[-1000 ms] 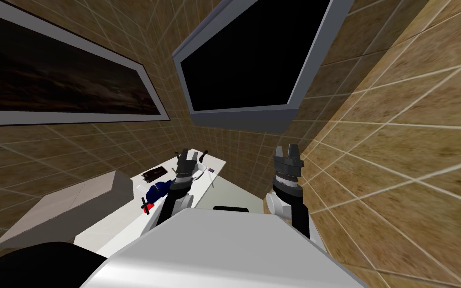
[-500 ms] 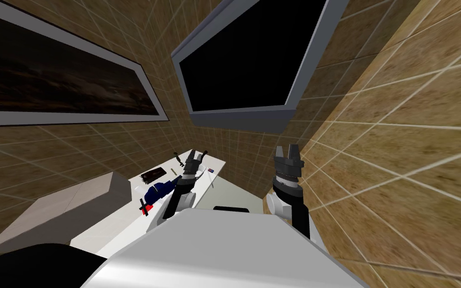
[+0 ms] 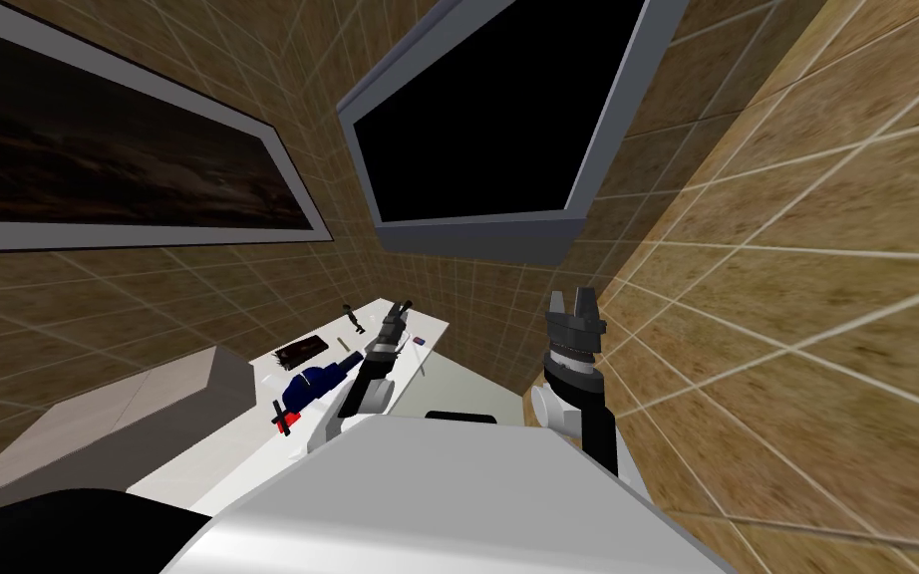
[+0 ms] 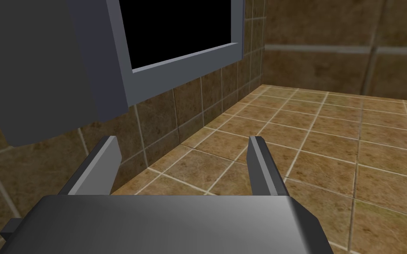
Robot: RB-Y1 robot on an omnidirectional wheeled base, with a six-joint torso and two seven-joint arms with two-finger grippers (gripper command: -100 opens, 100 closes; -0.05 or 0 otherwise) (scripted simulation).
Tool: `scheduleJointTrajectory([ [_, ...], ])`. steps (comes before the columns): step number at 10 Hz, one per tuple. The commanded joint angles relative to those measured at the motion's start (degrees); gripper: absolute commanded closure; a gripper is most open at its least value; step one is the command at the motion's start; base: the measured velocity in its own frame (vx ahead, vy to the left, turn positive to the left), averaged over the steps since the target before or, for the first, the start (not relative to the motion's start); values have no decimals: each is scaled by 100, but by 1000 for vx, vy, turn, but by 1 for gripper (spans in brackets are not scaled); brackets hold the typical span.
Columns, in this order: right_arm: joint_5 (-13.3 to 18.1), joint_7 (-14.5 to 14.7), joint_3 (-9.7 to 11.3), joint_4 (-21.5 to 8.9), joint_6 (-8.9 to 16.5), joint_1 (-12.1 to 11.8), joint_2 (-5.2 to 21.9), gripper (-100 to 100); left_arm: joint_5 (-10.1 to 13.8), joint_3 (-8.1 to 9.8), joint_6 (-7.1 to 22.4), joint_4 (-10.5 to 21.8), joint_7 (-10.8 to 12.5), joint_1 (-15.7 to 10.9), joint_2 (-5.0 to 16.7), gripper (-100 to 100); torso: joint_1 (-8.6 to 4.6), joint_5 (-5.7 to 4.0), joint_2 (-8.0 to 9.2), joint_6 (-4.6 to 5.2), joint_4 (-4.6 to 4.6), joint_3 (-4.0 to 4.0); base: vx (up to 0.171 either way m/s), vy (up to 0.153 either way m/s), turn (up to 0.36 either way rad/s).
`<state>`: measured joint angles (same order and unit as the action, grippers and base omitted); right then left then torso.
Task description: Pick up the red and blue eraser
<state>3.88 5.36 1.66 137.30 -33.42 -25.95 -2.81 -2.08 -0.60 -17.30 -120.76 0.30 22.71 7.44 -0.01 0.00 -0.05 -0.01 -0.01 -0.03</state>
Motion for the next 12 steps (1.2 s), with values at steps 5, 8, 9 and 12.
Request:
scheduleJointTrajectory([
  [5, 0, 0, 0, 0, 0, 0, 0, 0, 180, 5, 863, 740, -370, -528, 241, -100, 0, 0, -3, 0, -1, -2, 14, -5, -25],
  [8, 0, 0, 0, 0, 0, 0, 0, 0, 247, 9, 1256, 1003, -502, -698, 313, -100, -2, 0, -7, 0, -2, -4, 21, -9, -19],
  [9, 0, 0, 0, 0, 0, 0, 0, 0, 321, 16, 1476, 1238, -639, -870, 384, -100, -2, 0, -5, -1, -1, -3, 23, -14, -35],
  [12, 0, 0, 0, 0, 0, 0, 0, 0, 401, 27, 1908, 1555, -780, -1042, 452, -100, -5, -1, -9, 0, -2, -5, 27, -15, -19],
])
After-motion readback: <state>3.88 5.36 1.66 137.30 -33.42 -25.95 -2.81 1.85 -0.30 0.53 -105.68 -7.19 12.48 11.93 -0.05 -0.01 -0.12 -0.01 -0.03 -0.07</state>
